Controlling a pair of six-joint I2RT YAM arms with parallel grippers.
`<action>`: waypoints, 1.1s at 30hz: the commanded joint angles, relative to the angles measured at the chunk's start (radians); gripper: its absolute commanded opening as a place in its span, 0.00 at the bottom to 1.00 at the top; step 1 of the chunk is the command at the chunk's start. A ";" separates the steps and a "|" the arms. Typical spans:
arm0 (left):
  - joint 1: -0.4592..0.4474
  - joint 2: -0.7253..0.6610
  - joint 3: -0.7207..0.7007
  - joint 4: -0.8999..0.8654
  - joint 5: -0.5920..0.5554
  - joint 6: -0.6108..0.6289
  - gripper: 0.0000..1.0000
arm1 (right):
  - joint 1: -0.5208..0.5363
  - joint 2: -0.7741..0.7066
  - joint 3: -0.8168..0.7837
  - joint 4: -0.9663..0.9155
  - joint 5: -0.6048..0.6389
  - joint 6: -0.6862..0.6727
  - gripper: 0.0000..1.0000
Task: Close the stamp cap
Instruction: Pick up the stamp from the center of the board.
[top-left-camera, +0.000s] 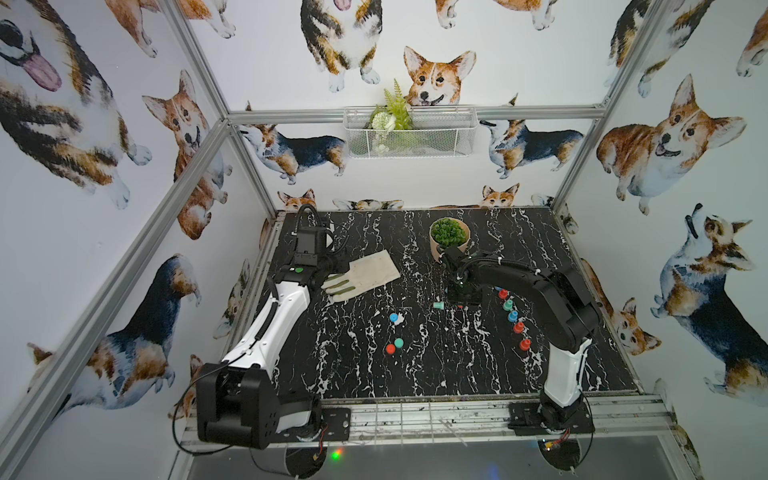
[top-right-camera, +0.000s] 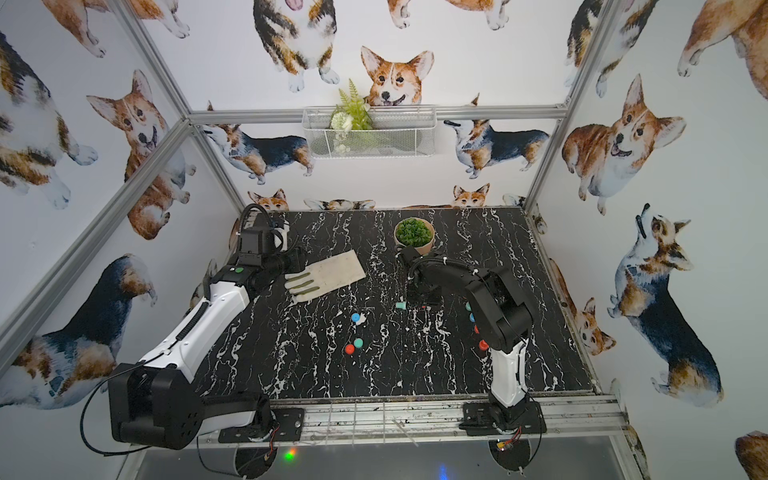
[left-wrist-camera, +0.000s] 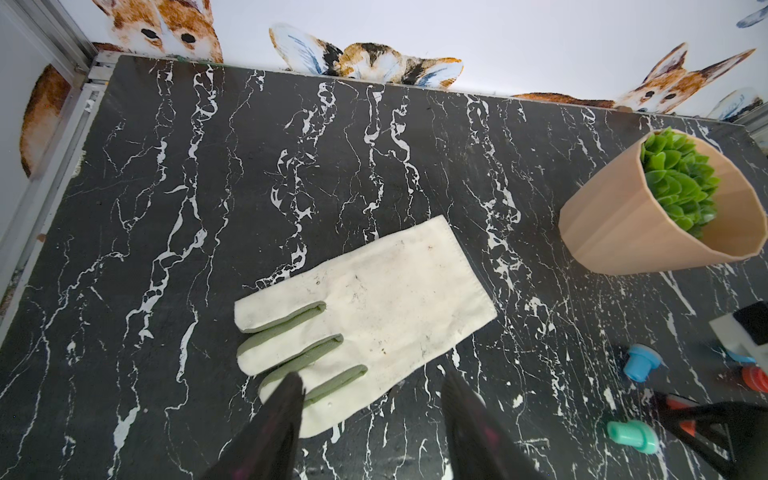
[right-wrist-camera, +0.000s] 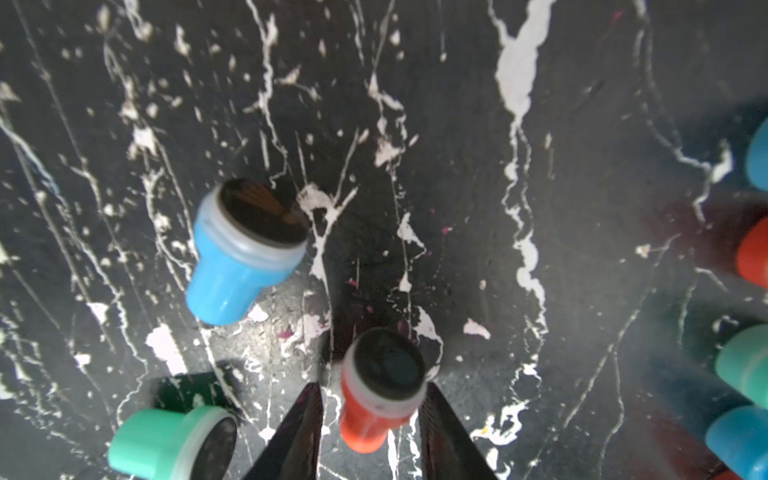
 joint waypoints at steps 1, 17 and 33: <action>-0.001 0.004 0.004 0.005 0.002 0.007 0.57 | 0.001 -0.002 -0.010 0.017 -0.006 0.006 0.38; 0.000 0.013 0.004 0.005 0.002 0.009 0.57 | 0.001 -0.020 -0.036 0.037 0.003 -0.028 0.16; -0.105 0.109 0.207 -0.160 0.290 -0.151 0.57 | 0.001 -0.339 -0.125 0.190 -0.291 -0.501 0.11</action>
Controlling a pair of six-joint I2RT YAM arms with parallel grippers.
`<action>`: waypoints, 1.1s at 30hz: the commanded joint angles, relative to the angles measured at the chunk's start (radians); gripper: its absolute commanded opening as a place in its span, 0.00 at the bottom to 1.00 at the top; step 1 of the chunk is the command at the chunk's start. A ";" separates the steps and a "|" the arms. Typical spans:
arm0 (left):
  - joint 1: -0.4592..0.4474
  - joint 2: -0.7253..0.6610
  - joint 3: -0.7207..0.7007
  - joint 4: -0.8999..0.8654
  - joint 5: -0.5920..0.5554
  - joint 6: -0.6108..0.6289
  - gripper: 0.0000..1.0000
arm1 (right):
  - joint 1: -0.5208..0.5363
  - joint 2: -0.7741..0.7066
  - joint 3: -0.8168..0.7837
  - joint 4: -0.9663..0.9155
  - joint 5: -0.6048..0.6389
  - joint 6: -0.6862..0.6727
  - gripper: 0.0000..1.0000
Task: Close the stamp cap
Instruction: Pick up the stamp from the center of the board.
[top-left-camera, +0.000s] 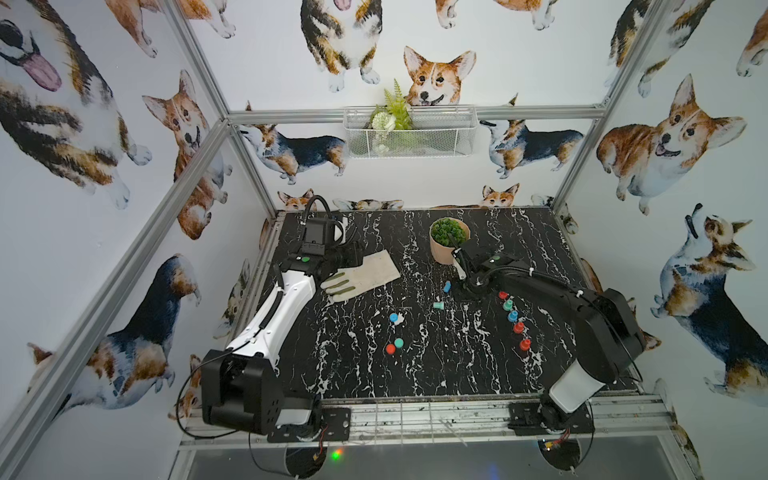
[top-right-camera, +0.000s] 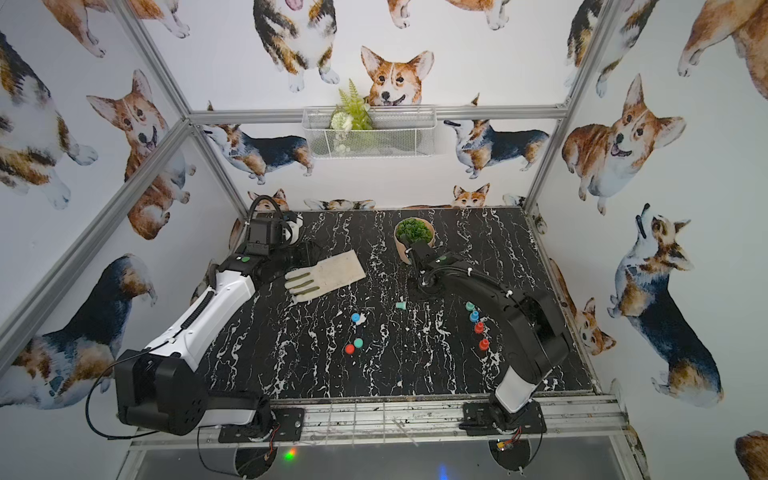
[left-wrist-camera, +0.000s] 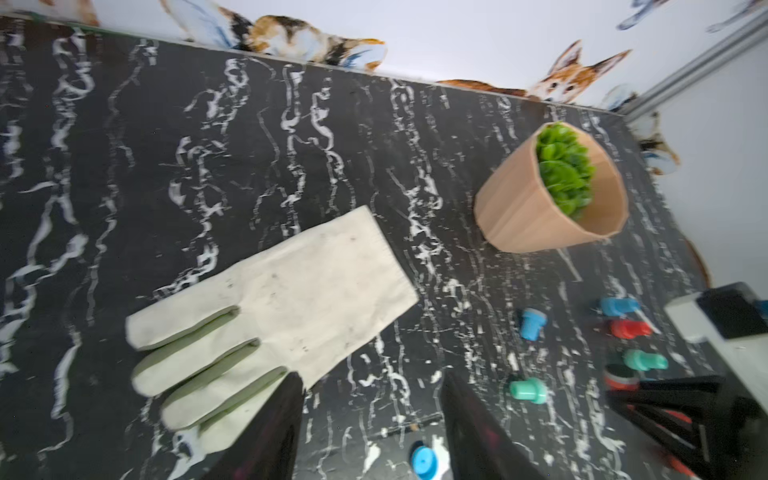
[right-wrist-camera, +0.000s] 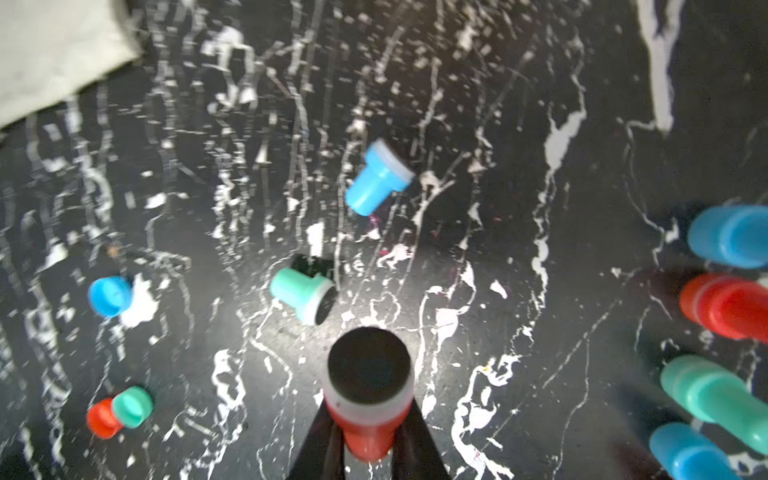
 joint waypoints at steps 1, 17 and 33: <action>-0.045 0.036 0.080 -0.086 0.124 -0.074 0.57 | 0.001 -0.052 -0.014 0.110 -0.163 -0.227 0.11; -0.310 0.137 0.306 -0.268 0.342 -0.207 0.53 | 0.001 -0.296 -0.106 0.335 -0.461 -0.664 0.07; -0.440 0.178 0.376 -0.321 0.388 -0.234 0.50 | 0.002 -0.387 -0.133 0.377 -0.466 -0.755 0.06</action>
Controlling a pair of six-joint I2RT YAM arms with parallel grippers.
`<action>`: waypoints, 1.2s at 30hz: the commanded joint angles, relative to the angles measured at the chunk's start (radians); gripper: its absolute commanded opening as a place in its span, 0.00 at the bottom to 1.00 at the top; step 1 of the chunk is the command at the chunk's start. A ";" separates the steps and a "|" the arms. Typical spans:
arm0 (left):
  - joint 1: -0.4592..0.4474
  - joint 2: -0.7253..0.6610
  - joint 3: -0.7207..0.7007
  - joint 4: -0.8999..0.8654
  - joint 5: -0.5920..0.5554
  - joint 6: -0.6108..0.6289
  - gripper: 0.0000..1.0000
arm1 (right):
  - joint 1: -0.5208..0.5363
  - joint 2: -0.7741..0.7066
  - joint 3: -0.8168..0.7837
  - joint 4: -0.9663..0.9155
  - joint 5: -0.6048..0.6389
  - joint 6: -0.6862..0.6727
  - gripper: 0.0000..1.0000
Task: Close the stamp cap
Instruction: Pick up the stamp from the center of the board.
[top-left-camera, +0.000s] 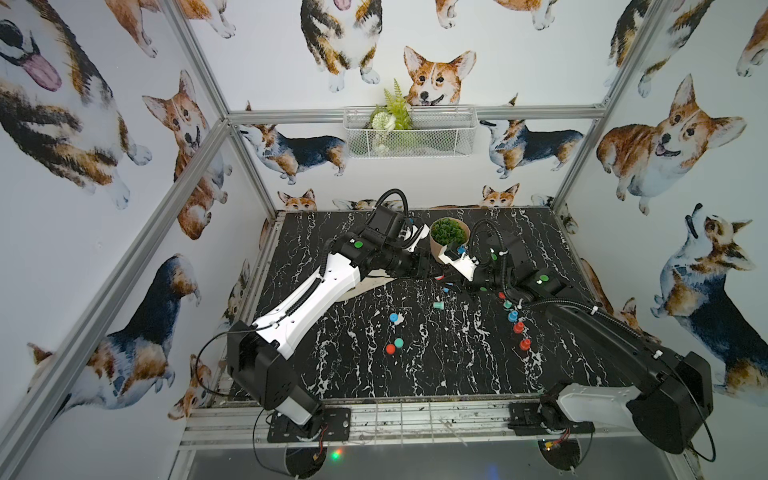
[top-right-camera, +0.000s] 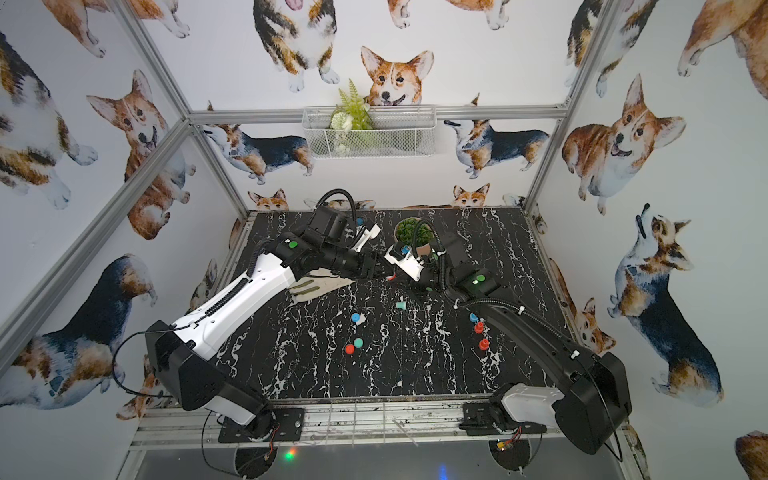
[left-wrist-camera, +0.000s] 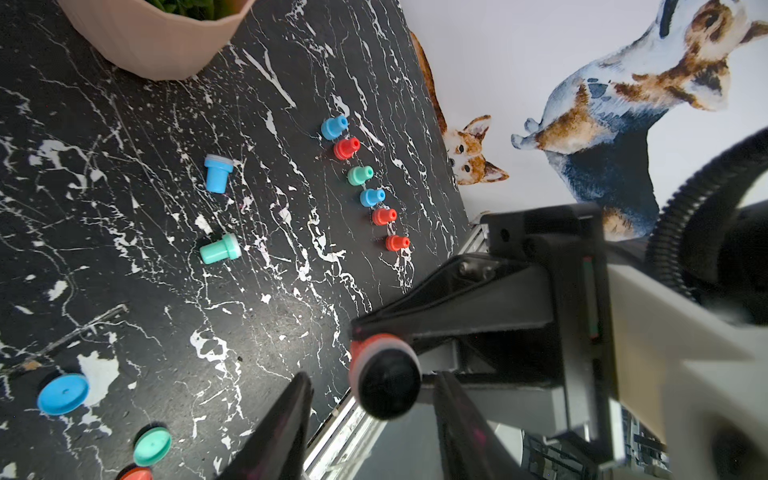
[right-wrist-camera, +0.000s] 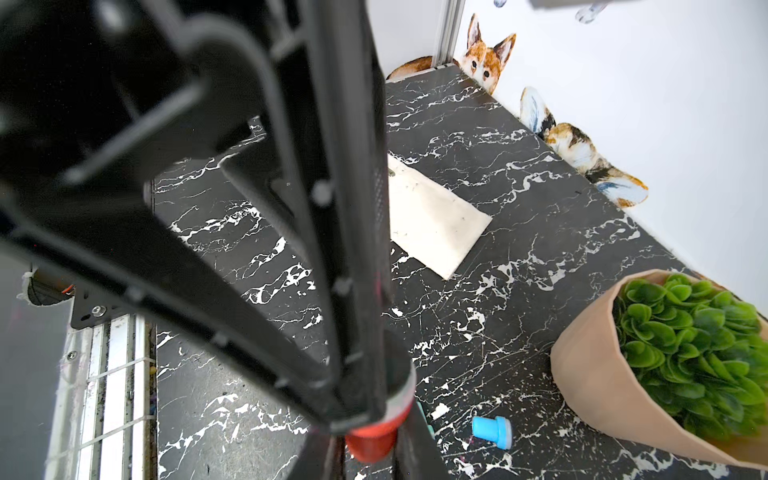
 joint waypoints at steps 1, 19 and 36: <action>-0.018 0.010 0.021 -0.017 0.018 -0.010 0.49 | 0.001 -0.010 -0.001 0.041 -0.019 -0.039 0.06; -0.031 0.015 0.032 -0.039 -0.007 -0.004 0.30 | 0.007 -0.069 -0.028 0.081 -0.031 -0.082 0.06; 0.012 -0.097 0.064 0.247 0.141 -0.201 0.13 | 0.009 -0.278 -0.068 0.326 0.041 -0.014 0.46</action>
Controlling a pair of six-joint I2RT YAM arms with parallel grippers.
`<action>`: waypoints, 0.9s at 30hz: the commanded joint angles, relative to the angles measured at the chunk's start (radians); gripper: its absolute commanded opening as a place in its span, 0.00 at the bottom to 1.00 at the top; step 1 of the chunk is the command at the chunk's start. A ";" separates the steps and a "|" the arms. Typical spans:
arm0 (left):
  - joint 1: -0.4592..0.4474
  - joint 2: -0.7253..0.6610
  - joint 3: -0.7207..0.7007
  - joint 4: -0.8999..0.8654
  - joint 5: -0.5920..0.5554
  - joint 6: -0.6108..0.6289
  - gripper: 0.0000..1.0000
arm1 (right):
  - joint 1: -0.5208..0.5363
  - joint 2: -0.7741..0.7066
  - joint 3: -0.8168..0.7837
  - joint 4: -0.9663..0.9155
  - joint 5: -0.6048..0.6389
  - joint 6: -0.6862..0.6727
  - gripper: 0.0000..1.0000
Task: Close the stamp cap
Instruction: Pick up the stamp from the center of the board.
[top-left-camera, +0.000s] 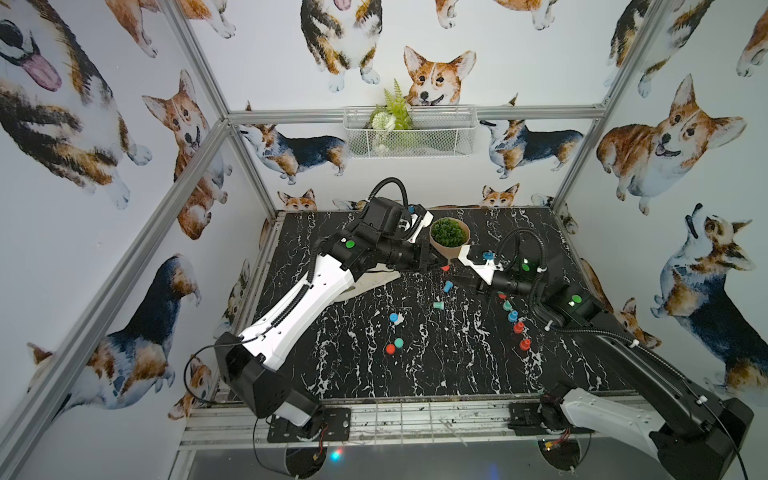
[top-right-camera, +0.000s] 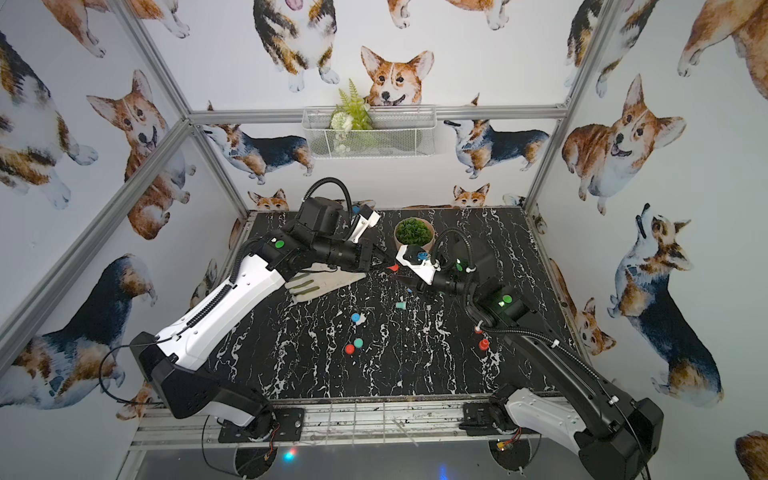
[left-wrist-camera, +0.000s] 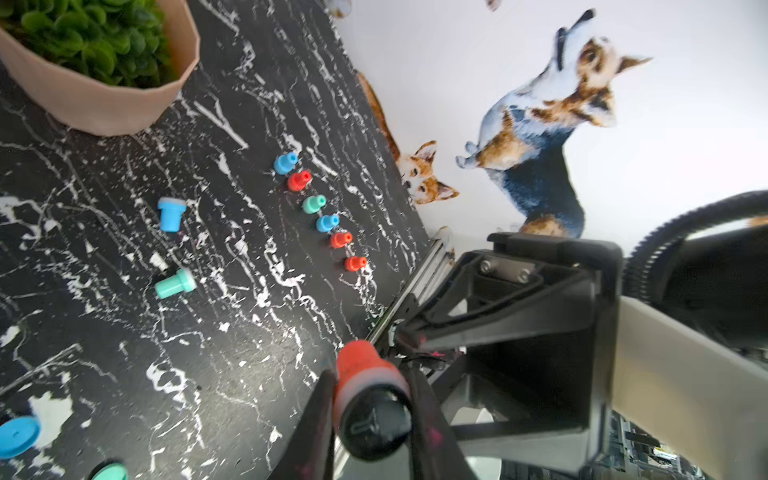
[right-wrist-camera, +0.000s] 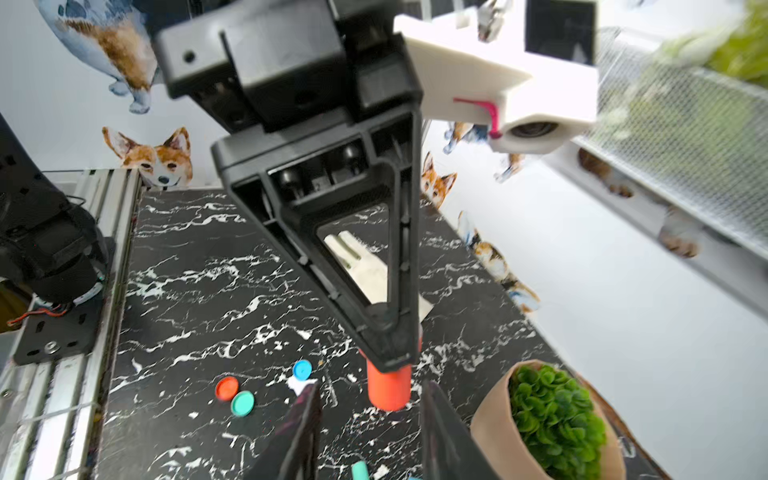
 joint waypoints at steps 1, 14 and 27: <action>0.023 -0.039 -0.022 0.227 0.120 -0.146 0.13 | 0.002 -0.041 -0.003 0.183 0.008 0.057 0.46; 0.031 -0.070 -0.104 0.936 0.404 -0.632 0.10 | 0.002 -0.081 0.050 0.436 0.016 0.191 0.41; 0.031 -0.073 -0.096 0.980 0.432 -0.667 0.08 | 0.002 -0.064 0.095 0.530 -0.038 0.240 0.33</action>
